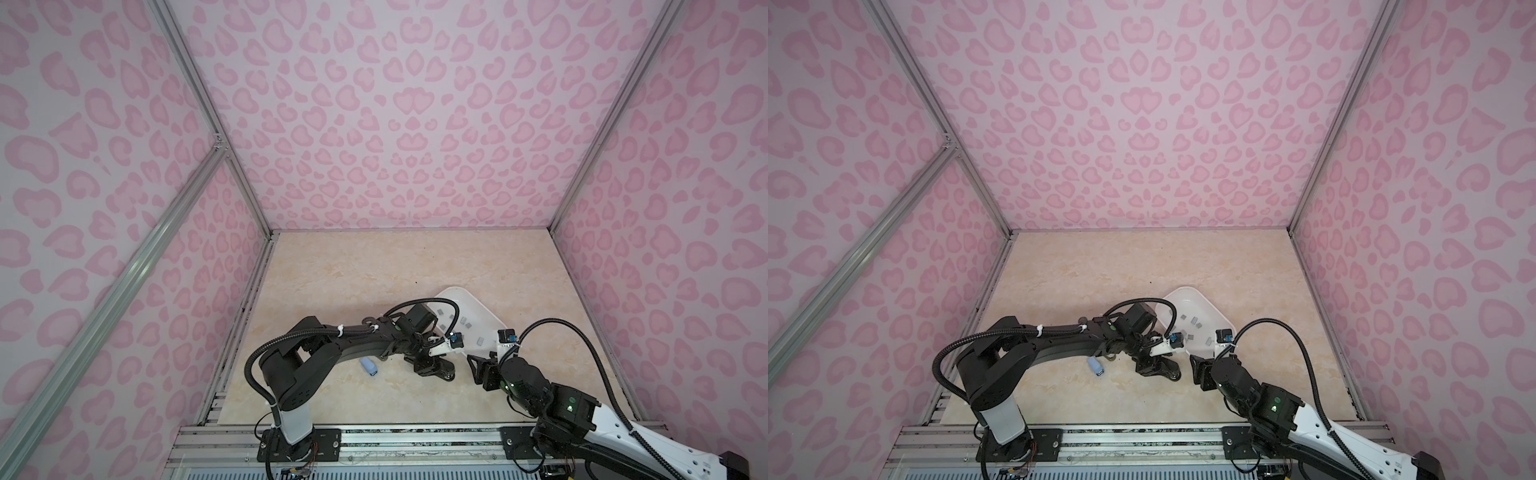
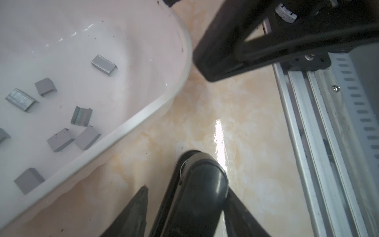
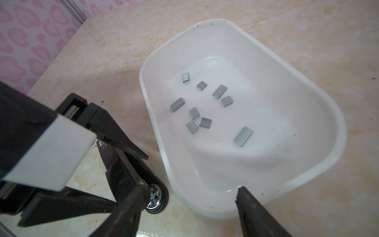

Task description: Load the staples into the stapler

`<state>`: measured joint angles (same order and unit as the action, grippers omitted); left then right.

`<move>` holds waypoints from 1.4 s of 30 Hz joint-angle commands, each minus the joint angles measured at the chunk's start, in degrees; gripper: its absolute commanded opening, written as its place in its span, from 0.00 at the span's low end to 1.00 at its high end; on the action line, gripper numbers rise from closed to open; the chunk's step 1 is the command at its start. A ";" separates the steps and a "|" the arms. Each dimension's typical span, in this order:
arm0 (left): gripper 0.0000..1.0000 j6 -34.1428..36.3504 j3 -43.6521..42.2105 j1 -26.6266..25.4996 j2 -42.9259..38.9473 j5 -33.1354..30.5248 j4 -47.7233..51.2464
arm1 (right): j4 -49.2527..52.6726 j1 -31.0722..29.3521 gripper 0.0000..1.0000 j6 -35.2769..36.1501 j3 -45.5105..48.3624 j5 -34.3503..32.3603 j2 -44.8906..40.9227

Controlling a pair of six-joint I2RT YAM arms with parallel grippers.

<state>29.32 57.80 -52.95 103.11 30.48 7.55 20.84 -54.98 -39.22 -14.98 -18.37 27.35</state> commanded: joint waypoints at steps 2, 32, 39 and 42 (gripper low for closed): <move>0.55 1.08 1.46 -0.05 1.25 1.10 1.14 | -0.04 0.20 0.73 0.30 -0.41 0.30 -0.11; 0.04 -9.71 3.27 4.88 -25.10 -14.88 8.83 | -6.18 0.31 0.64 1.59 -13.64 10.81 7.88; 0.04 -11.06 -6.28 5.05 -30.27 -8.02 -4.70 | -11.18 0.36 0.56 -0.17 -16.91 12.73 13.92; 0.04 -11.99 -7.25 5.05 -31.96 -6.47 -5.30 | -13.21 0.40 0.53 -2.36 -17.01 12.20 15.76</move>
<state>18.70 51.44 -47.94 73.41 20.21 11.25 11.29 -54.61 -39.11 -31.86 -6.52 42.02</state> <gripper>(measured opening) 0.290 0.540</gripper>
